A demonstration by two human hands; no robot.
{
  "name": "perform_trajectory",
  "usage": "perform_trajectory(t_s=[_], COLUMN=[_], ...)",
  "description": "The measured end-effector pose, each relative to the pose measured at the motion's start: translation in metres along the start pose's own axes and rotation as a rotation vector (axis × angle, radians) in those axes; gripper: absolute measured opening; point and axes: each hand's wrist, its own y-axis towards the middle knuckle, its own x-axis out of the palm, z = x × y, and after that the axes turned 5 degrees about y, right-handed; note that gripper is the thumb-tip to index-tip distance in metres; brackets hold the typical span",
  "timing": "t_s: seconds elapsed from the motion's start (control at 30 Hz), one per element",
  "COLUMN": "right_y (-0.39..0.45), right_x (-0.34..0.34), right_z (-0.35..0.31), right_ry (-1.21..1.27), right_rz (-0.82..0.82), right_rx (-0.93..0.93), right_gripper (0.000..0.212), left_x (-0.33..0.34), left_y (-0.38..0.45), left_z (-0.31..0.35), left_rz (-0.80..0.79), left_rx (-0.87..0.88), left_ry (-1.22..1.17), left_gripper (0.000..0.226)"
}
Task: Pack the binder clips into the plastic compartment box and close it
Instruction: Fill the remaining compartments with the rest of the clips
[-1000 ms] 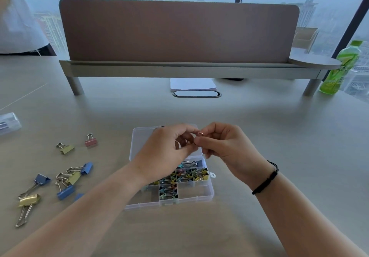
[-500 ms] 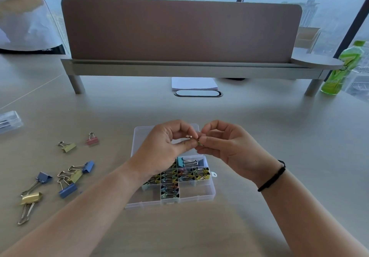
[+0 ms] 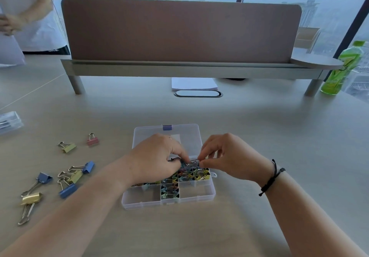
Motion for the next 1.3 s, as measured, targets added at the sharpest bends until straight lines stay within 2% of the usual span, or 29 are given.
perform_trajectory(t_s=[0.33,0.5,0.6,0.7,0.87,0.97,1.07,1.3], right_y=[-0.001,0.003,0.021,0.044,0.079,0.090,0.097,0.103], right_x=[0.004,0.023,0.049,0.082,0.122,0.137,0.150,0.164], right_z=[-0.004,-0.035,-0.078,-0.119,-0.153,-0.162,-0.167,-0.176], right_ry=[-0.045,0.024,-0.005,-0.072,-0.219,-0.293,-0.290,-0.248], right_rz=[0.046,0.195,0.062,-0.134,-0.260,-0.326,-0.334,-0.336], right_rx=[-0.049,-0.133,-0.214,-0.272,-0.237,-0.207,-0.199,-0.271], right_gripper=[0.004,0.004,0.006,0.025,0.056,0.064,0.064,0.044], left_x=[-0.002,-0.038,-0.065,-0.085,-0.097,-0.085,-0.070,-0.063], left_y=[-0.004,-0.029,-0.054,-0.082,-0.118,-0.126,-0.128,-0.128], left_z=[0.000,-0.004,-0.030,-0.069,-0.137,-0.177,-0.198,-0.208], left_rz=[-0.032,0.191,0.272,0.301,0.204,0.083,0.039,0.202], left_rx=[0.071,0.091,0.003,-0.190,-0.436,-0.474,-0.471,-0.372], left_ry=[-0.013,-0.150,-0.105,-0.049,0.117,0.125,0.130,0.140], left_gripper=[0.030,0.023,0.020,0.019,0.032,0.044,0.047,0.032])
